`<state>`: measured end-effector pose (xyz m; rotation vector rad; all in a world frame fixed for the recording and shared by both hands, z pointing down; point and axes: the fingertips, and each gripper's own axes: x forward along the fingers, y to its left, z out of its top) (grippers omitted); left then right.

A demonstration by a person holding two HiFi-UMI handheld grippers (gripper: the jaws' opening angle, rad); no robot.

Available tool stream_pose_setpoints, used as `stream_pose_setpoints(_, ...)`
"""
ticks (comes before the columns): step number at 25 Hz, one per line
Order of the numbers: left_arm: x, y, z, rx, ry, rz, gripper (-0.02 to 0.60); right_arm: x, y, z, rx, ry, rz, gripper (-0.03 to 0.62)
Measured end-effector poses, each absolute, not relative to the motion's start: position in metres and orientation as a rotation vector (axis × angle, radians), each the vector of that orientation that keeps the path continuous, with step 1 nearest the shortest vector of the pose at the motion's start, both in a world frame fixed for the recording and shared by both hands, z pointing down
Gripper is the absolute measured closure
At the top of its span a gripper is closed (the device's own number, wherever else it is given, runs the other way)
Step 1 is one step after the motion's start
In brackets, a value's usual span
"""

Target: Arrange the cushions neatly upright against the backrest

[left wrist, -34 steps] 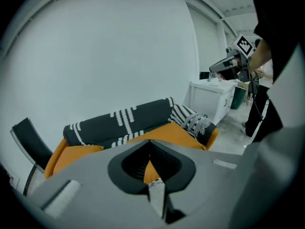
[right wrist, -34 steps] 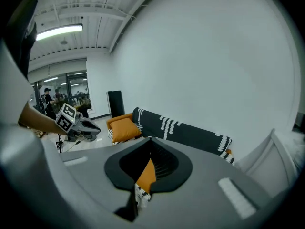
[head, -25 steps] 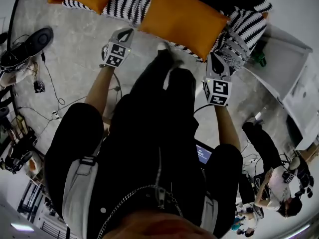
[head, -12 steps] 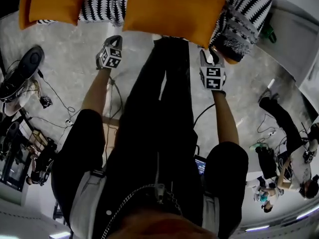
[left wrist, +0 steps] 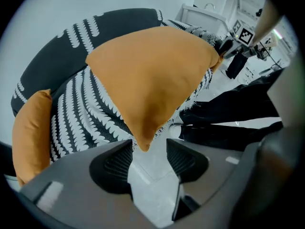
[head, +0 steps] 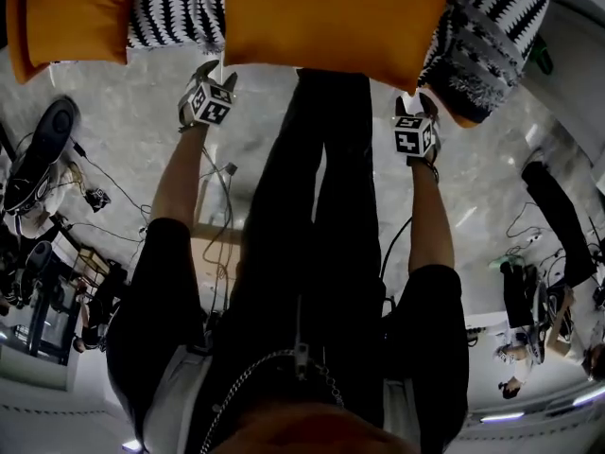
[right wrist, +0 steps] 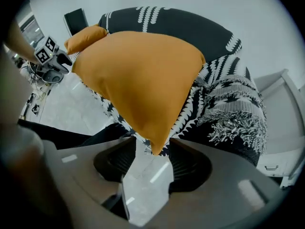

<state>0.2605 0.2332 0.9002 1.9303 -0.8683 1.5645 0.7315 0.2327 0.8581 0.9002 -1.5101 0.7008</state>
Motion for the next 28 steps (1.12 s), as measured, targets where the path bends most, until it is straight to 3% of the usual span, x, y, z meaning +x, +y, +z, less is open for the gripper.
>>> stream_pose_setpoints(5, 0.256, 0.238, 0.919, 1.905, -0.787, 1.609, 0.351, 0.736, 0.236, 0.896, 0.789, -1.437, 0.639, 0.384)
stream_pose_setpoints(12, 0.248, 0.217, 0.915, 1.901, -0.836, 1.615, 0.537, 0.734, 0.217, 0.901, 0.825, -1.365, 0.642, 0.504)
stream_pose_setpoints(18, 0.273, 0.193, 0.879, 1.883, -0.892, 1.523, 0.548, 0.745, 0.187, 0.865, 0.760, -1.426, 0.630, 0.549)
stream_pose_setpoints(28, 0.287, 0.129, 0.796, 1.963, -1.017, 1.405, 0.557, 0.731, 0.143, 0.789, 0.595, -1.582, 0.549, 0.555)
